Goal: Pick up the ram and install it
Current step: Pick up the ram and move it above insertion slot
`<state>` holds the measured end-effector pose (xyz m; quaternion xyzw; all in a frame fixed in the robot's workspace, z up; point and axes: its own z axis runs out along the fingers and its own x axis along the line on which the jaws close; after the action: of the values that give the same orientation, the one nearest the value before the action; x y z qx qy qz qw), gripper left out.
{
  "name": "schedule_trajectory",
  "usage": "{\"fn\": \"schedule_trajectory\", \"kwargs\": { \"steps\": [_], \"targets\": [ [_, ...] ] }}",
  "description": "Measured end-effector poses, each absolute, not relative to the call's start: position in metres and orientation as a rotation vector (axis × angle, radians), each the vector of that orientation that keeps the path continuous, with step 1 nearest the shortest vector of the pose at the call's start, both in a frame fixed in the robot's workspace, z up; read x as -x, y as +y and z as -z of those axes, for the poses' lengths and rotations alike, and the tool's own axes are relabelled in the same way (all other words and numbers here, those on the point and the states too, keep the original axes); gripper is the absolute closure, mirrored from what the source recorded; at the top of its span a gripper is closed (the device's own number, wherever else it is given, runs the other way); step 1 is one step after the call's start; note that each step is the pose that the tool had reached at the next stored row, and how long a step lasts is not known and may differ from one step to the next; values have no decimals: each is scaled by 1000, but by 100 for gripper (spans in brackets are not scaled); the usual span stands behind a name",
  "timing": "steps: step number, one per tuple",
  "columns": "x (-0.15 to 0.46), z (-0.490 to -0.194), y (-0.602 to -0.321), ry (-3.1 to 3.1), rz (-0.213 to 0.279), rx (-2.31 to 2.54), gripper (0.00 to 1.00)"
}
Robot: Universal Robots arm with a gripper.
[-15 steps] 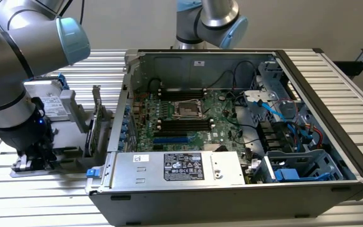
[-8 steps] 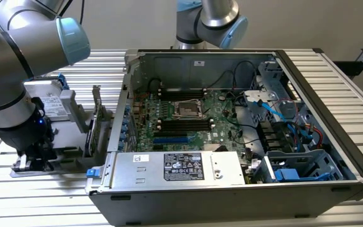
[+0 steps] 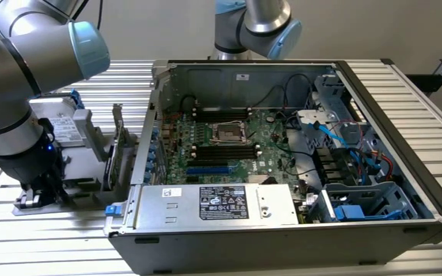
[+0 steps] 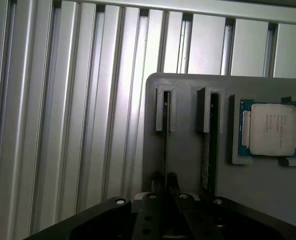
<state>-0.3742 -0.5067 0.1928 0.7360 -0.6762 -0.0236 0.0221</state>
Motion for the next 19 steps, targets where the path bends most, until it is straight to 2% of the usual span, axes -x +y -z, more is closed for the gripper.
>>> {"fn": "schedule_trajectory", "kwargs": {
  "steps": [19],
  "targets": [
    [374,-193,-507,-2136,73,-2242,86]
  ]
}}
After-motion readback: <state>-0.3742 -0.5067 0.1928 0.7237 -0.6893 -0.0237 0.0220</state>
